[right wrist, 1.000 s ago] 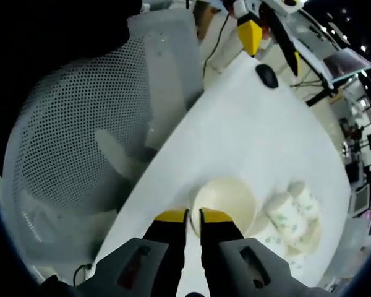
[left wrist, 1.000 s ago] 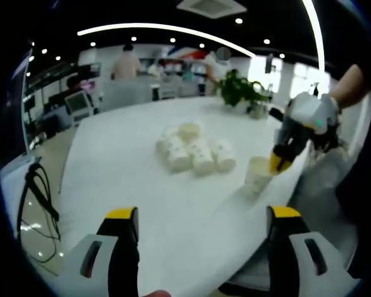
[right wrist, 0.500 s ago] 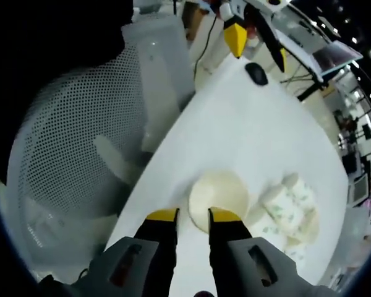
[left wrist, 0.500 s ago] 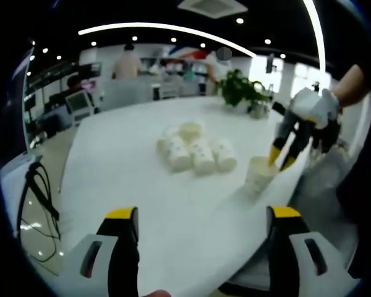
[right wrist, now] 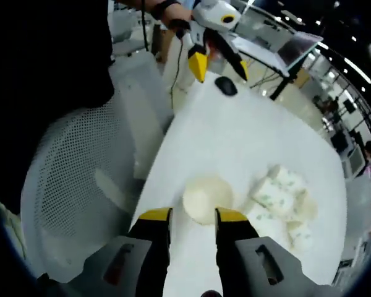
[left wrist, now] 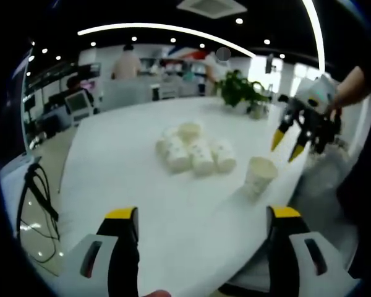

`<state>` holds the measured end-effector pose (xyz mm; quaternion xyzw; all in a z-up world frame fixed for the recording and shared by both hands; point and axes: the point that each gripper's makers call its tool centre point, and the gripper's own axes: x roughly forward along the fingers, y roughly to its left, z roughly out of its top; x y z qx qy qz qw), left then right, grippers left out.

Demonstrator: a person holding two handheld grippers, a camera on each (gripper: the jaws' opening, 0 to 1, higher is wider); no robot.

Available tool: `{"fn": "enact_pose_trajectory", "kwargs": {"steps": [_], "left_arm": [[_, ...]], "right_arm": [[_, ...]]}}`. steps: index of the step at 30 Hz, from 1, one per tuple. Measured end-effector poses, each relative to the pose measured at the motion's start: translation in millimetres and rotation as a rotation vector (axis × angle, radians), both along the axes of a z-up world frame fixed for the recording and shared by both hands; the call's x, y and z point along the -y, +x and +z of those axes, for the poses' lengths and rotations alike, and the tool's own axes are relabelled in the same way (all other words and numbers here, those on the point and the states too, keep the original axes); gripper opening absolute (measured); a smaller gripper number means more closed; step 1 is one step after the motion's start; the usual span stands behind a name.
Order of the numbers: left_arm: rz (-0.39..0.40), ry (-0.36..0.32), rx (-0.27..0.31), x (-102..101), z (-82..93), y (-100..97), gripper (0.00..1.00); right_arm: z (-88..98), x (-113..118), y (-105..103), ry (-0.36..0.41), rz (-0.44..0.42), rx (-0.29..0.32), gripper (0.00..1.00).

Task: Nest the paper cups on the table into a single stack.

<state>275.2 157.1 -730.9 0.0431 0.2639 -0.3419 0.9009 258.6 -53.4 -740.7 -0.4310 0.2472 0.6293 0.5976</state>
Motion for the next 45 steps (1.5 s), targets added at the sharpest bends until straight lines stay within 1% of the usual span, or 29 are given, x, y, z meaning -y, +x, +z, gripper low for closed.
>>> {"fn": "enact_pose_trajectory", "kwargs": {"steps": [1, 2, 4, 7, 9, 15, 19, 23, 30, 34, 38, 40, 45], "left_arm": [[0.0, 0.002, -0.001, 0, -0.2, -0.1, 0.84], [-0.001, 0.002, -0.001, 0, -0.2, -0.2, 0.84], [0.0, 0.002, 0.0, 0, 0.2, 0.0, 0.84], [-0.002, 0.004, 0.002, 0, 0.9, 0.1, 0.84], [-0.001, 0.002, 0.003, 1, 1.7, 0.6, 0.84], [-0.01, 0.008, 0.005, 2, 2.5, 0.1, 0.84], [-0.009, 0.006, 0.007, 2, 3.5, -0.6, 0.84], [-0.012, 0.01, 0.004, 2, 2.9, -2.3, 0.84], [-0.011, 0.009, 0.002, 2, 2.9, -4.3, 0.84], [-0.012, 0.008, 0.001, 4, 3.1, -5.3, 0.84], [-0.012, 0.008, 0.003, 5, 3.2, -5.2, 0.84], [-0.011, 0.007, 0.001, 5, 3.0, -5.0, 0.84], [-0.008, 0.002, 0.002, 5, 3.6, -4.2, 0.84]], "right_arm": [[0.6, 1, 1, 0.005, -0.009, 0.0, 0.26], [3.6, 3, 7, 0.028, -0.04, 0.002, 0.27], [10.3, 5, 10, 0.049, -0.073, 0.008, 0.28], [15.4, 11, 23, 0.08, -0.138, 0.014, 0.32], [19.6, 14, 31, 0.117, -0.18, 0.007, 0.35], [24.9, 27, 47, 0.148, -0.26, 0.005, 0.39], [28.7, 30, 51, 0.166, -0.285, 0.011, 0.41], [28.2, 34, 55, 0.185, -0.317, 0.001, 0.43], [28.9, 38, 58, 0.217, -0.37, -0.035, 0.46], [30.4, 41, 65, 0.257, -0.419, -0.054, 0.48], [36.4, 42, 70, 0.303, -0.481, -0.08, 0.52], [41.0, 43, 72, 0.316, -0.491, -0.081, 0.52], [46.7, 46, 80, 0.354, -0.537, -0.092, 0.58]]}}
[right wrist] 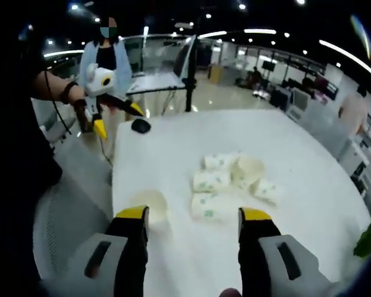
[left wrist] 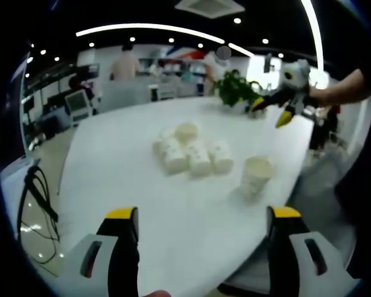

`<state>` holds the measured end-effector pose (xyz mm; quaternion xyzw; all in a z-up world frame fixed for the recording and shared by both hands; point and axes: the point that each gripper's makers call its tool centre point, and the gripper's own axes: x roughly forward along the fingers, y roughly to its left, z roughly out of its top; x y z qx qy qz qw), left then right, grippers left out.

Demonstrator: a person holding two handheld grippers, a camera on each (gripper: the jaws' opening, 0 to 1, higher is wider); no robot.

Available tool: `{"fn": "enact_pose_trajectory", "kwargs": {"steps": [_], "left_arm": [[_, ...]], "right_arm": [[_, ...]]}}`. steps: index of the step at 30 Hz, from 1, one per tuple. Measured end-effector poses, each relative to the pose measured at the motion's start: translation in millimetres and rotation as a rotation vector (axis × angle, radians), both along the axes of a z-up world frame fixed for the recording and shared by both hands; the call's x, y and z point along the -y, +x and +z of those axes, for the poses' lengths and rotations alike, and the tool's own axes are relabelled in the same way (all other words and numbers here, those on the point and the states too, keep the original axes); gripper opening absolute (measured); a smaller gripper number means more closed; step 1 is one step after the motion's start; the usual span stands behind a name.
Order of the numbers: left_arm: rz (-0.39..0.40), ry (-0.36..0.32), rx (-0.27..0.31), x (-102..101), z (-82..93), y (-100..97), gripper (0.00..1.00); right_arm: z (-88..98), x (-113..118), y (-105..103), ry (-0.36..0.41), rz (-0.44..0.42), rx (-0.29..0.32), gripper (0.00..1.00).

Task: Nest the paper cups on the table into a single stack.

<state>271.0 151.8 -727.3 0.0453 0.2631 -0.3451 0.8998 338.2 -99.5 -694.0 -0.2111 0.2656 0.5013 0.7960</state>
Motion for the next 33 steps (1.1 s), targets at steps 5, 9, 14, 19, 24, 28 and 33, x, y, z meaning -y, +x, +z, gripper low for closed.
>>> {"fn": "enact_pose_trajectory", "kwargs": {"steps": [5, 9, 14, 19, 24, 28, 33], "left_arm": [[0.003, 0.0, 0.002, 0, -0.1, 0.9, 0.84], [0.004, 0.001, -0.002, 0, -1.1, 0.4, 0.84], [0.008, -0.002, -0.005, 0, -1.7, 0.3, 0.84], [0.01, -0.002, -0.008, 0, -2.5, 0.0, 0.84], [0.011, -0.003, -0.011, 1, -3.3, -0.8, 0.84], [0.012, -0.005, -0.013, 1, -4.4, -1.4, 0.84], [0.015, -0.005, -0.013, 2, -4.3, -1.4, 0.84]], "right_arm": [[9.8, -1, 6, 0.051, -0.06, 0.001, 0.67], [10.8, 1, 11, 0.065, -0.08, 0.004, 0.73], [12.0, 4, 18, 0.075, -0.11, 0.009, 0.85], [11.7, 8, 22, 0.066, -0.132, 0.03, 0.95], [11.1, 12, 25, 0.044, -0.134, 0.057, 1.0], [11.1, 13, 25, 0.05, -0.138, 0.05, 1.0], [8.7, 17, 28, 0.055, -0.152, 0.045, 1.0]]}}
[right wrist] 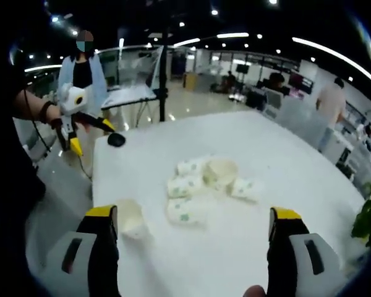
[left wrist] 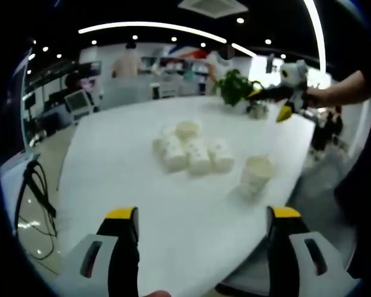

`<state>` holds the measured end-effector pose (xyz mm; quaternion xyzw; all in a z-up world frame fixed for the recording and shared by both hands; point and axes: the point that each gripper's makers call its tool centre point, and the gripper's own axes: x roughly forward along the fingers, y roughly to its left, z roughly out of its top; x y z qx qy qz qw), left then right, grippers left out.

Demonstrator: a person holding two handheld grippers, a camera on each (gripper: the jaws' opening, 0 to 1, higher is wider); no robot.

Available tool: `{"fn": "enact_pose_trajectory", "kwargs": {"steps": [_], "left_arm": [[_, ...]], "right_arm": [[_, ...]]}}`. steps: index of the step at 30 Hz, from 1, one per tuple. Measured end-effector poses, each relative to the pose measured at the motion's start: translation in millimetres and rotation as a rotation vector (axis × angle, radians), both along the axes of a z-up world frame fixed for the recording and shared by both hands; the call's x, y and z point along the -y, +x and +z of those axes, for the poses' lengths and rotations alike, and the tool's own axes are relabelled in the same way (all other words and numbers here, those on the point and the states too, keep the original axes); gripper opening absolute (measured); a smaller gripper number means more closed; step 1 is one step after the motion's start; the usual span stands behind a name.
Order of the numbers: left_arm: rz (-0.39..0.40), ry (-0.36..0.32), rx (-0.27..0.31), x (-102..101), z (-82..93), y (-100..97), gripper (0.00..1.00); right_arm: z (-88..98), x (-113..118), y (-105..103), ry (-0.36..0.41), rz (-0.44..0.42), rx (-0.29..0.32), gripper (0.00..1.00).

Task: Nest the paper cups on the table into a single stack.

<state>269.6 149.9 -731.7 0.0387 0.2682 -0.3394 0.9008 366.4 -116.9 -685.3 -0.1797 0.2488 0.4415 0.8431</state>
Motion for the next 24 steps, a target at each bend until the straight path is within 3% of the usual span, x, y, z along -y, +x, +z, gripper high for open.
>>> {"fn": "enact_pose_trajectory", "kwargs": {"steps": [12, 24], "left_arm": [[-0.001, 0.009, 0.002, -1, 2.1, -0.1, 0.84], [0.005, 0.013, -0.003, -1, 1.9, 1.6, 0.84]], "right_arm": [[-3.2, 7, 15, 0.009, -0.023, -0.012, 0.99], [2.9, 20, 57, 0.009, -0.051, -0.008, 0.97]]}}
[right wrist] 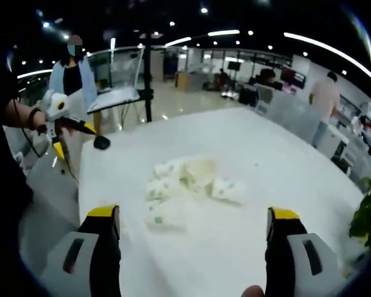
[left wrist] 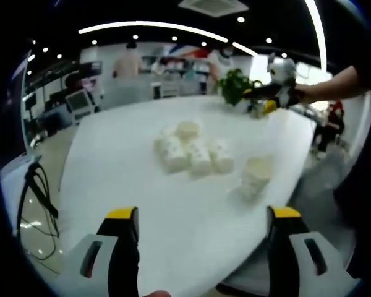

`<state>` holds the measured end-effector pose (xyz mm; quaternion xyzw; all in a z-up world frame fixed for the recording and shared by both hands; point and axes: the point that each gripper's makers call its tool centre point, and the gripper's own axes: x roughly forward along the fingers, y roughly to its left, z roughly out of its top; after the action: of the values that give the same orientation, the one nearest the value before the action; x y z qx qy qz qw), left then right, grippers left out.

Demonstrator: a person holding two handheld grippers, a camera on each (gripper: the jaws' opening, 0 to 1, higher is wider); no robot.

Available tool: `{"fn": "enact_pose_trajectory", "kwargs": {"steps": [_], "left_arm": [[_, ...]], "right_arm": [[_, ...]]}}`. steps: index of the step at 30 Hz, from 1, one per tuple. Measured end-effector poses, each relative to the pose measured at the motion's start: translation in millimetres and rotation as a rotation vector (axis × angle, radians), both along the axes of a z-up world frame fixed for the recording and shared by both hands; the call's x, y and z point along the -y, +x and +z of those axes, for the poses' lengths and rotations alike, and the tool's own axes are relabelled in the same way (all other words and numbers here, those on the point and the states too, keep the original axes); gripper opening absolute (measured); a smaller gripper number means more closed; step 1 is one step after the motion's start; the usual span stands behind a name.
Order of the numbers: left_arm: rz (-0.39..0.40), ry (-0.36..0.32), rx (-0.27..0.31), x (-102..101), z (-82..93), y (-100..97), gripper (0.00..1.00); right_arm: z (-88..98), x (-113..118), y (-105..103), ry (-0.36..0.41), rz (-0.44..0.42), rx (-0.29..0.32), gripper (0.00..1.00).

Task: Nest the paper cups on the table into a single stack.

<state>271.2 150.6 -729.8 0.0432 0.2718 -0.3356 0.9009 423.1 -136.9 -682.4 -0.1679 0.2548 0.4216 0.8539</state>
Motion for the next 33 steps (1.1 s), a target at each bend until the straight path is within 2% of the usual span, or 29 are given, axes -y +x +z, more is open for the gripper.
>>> {"fn": "enact_pose_trajectory", "kwargs": {"steps": [4, 6, 17, 33], "left_arm": [[0.005, 0.002, -0.004, -1, -1.5, 0.2, 0.84], [0.01, 0.0, -0.006, -1, -1.8, 0.4, 0.84], [0.027, 0.0, -0.005, 1, -0.1, 2.0, 0.84], [0.044, 0.002, -0.021, 1, -3.3, 2.6, 0.84]], "right_arm": [[3.1, -2, 11, 0.025, -0.005, -0.016, 0.95], [4.9, -3, 15, 0.017, -0.001, -0.003, 0.95], [-1.9, -2, 29, -0.007, 0.03, -0.015, 0.93], [-12.4, 12, 58, -0.007, 0.012, -0.049, 0.89]]}}
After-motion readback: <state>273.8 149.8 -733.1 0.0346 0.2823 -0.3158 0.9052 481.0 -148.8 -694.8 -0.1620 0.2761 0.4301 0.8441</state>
